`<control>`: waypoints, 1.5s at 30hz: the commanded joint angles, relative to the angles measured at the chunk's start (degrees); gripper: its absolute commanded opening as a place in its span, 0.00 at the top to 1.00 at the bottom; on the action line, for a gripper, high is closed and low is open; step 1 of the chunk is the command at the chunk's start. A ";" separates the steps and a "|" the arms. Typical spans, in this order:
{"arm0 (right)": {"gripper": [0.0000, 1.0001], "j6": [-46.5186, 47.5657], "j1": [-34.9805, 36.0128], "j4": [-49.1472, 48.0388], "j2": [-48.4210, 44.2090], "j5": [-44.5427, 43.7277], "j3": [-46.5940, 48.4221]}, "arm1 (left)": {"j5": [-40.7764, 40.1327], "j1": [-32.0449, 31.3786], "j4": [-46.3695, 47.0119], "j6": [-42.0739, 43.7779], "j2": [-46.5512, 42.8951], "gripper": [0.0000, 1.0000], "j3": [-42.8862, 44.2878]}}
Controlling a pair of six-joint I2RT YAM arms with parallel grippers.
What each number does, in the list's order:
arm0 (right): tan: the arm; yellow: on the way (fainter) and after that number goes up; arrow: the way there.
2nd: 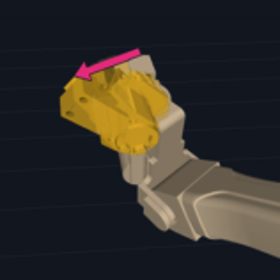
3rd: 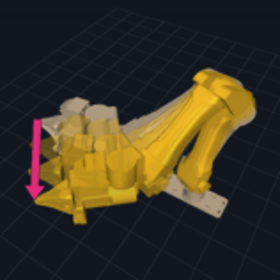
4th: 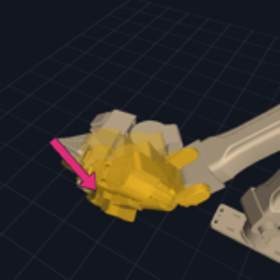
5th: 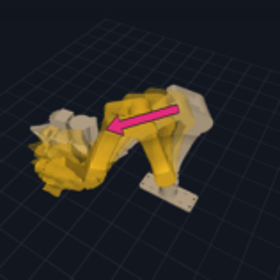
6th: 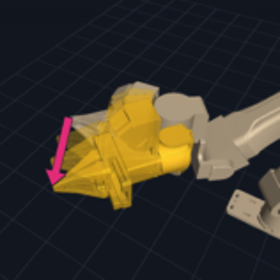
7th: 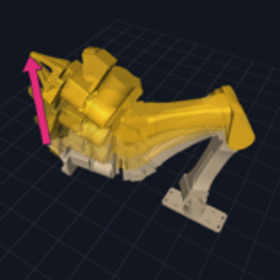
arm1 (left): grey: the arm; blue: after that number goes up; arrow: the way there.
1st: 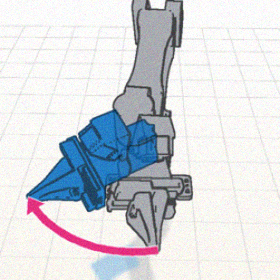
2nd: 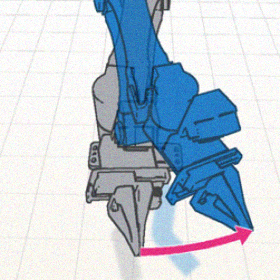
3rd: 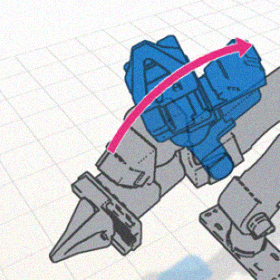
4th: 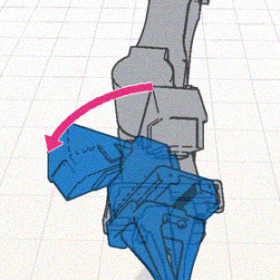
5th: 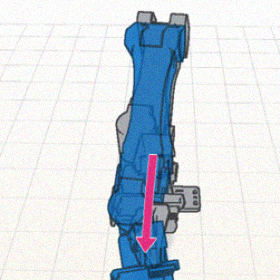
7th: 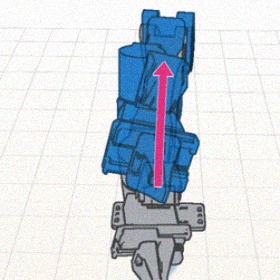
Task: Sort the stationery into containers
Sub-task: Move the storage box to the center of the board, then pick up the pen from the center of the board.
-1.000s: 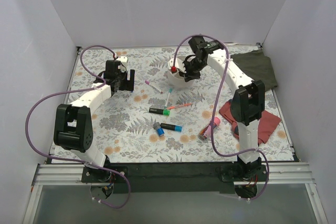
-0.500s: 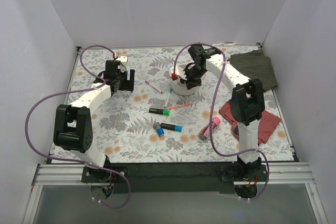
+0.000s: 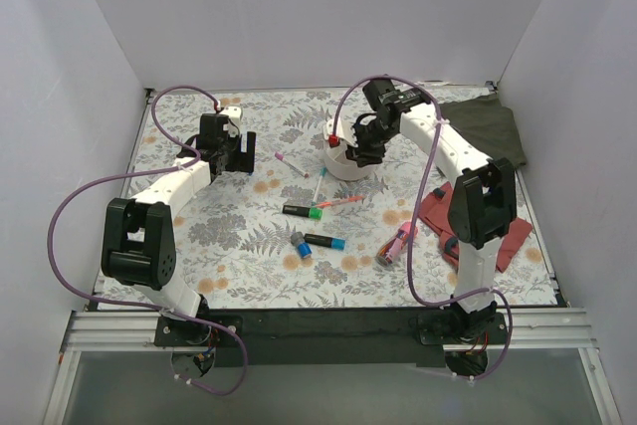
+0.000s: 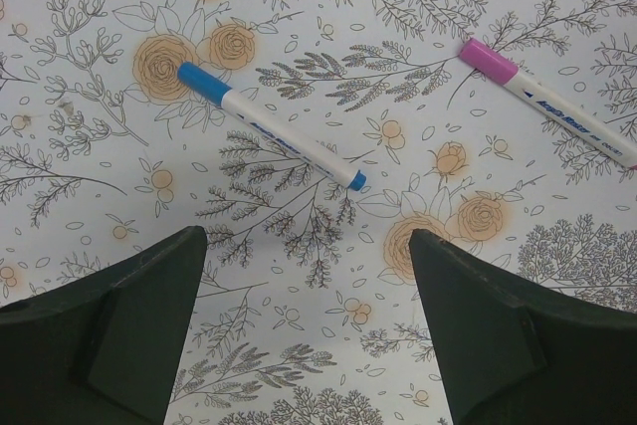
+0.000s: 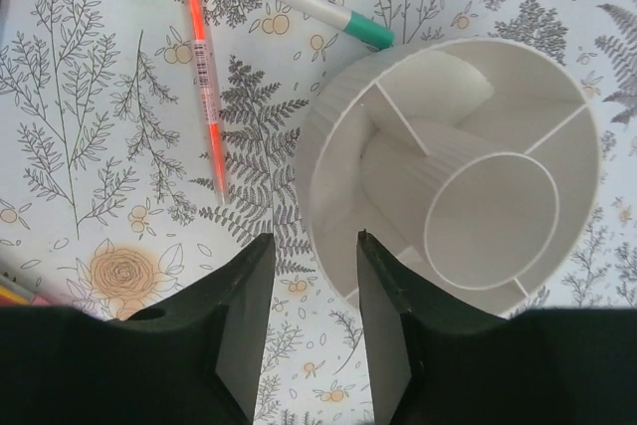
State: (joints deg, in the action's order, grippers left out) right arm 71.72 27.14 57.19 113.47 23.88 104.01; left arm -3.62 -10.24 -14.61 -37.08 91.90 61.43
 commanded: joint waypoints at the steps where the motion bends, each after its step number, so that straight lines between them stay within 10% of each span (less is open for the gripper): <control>1: 0.52 -2.20 0.11 -1.20 -4.13 0.20 -1.00 | 0.10 0.04 -0.07 -0.10 -2.43 0.16 1.32; 8: 0.36 -10.18 -0.94 -2.52 -6.06 -0.94 0.49 | -3.32 -0.04 -2.60 2.10 -0.42 0.16 5.70; 15: 0.36 -20.21 -4.54 -5.59 -9.14 1.61 0.15 | -5.62 3.91 -29.59 -11.34 14.27 0.33 29.89; 19: 0.35 -21.36 -5.34 -7.97 -10.72 2.22 -0.47 | -5.00 4.44 -31.08 -13.54 15.23 0.48 28.04; 45: 0.36 -21.63 -7.53 -8.58 -9.85 2.75 -0.30 | 0.19 7.52 -29.60 -20.05 32.90 0.50 38.50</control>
State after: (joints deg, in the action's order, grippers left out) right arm 50.72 20.18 49.50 104.12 25.82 103.46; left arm -3.42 -3.09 -44.38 -56.80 124.29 98.24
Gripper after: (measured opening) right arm 0.646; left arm 0.521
